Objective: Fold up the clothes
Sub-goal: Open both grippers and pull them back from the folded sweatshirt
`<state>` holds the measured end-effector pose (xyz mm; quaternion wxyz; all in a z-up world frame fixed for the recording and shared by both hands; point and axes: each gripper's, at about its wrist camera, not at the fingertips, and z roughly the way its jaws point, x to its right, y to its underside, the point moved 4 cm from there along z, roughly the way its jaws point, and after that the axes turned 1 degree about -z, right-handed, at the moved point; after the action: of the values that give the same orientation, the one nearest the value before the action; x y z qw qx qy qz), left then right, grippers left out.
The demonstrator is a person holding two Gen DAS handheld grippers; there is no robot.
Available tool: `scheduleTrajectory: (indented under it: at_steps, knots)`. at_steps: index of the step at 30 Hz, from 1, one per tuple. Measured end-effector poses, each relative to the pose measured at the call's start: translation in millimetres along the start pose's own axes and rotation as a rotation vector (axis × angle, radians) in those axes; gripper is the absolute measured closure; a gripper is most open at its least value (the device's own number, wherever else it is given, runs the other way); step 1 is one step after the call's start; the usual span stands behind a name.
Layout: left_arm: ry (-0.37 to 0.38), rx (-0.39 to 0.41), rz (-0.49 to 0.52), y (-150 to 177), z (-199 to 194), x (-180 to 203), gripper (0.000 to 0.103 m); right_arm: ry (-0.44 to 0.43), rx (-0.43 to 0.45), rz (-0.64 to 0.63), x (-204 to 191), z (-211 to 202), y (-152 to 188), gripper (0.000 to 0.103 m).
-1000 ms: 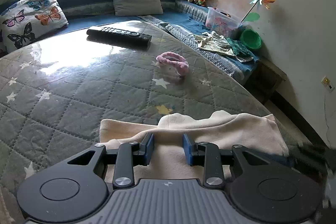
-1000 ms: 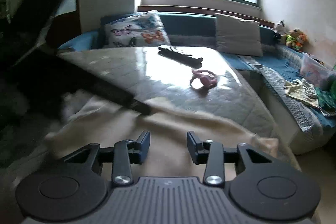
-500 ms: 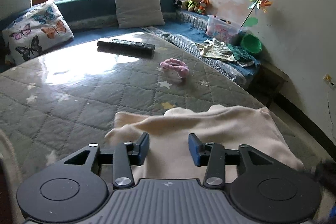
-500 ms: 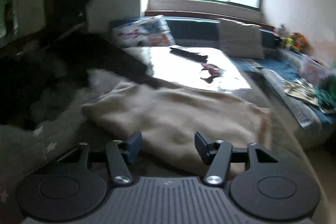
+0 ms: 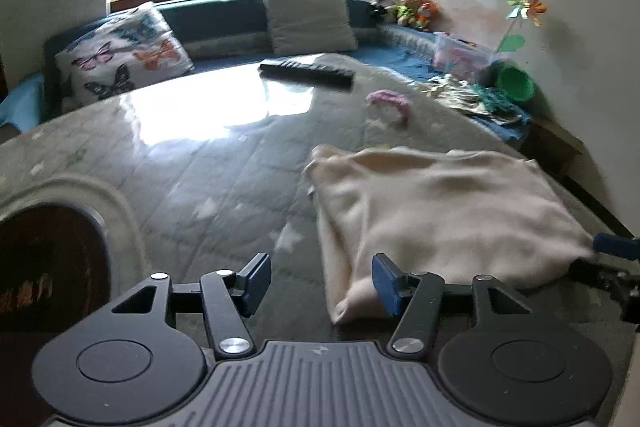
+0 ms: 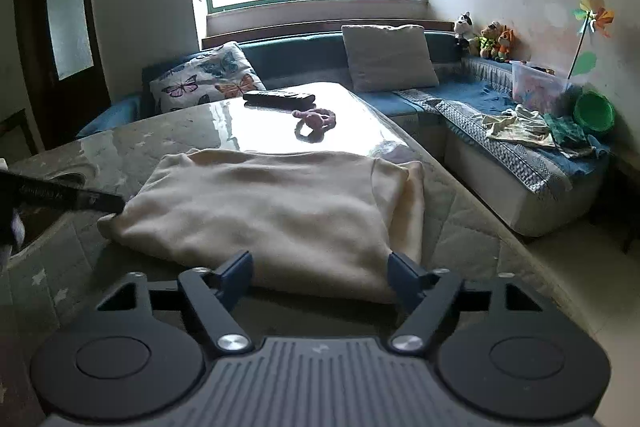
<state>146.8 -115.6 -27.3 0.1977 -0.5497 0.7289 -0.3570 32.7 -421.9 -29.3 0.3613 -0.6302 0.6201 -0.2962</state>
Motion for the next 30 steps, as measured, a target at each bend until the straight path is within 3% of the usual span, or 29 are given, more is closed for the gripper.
scheduleTrajectory:
  at_steps: [5, 12, 21, 30]
  knots:
    - [-0.015, -0.001, -0.014, 5.4, -3.4, -4.4, 0.038, 0.007, -0.006, -0.001, -3.7, 2.4, 0.7, 0.02]
    - [-0.035, -0.006, 0.002, 10.5, -14.5, 4.7, 0.018, 0.034, 0.017, -0.002, -7.7, -8.0, -0.2, 0.01]
    - [-0.04, 0.008, 0.026, 22.4, -28.0, 15.7, 0.001, 0.055, 0.024, -0.002, -13.5, -19.8, 4.0, 0.001]
    - [-0.047, -0.013, 0.016, 35.2, -33.7, 18.9, 0.0, 0.058, 0.013, 0.0, -18.9, -24.0, 10.2, 0.0]
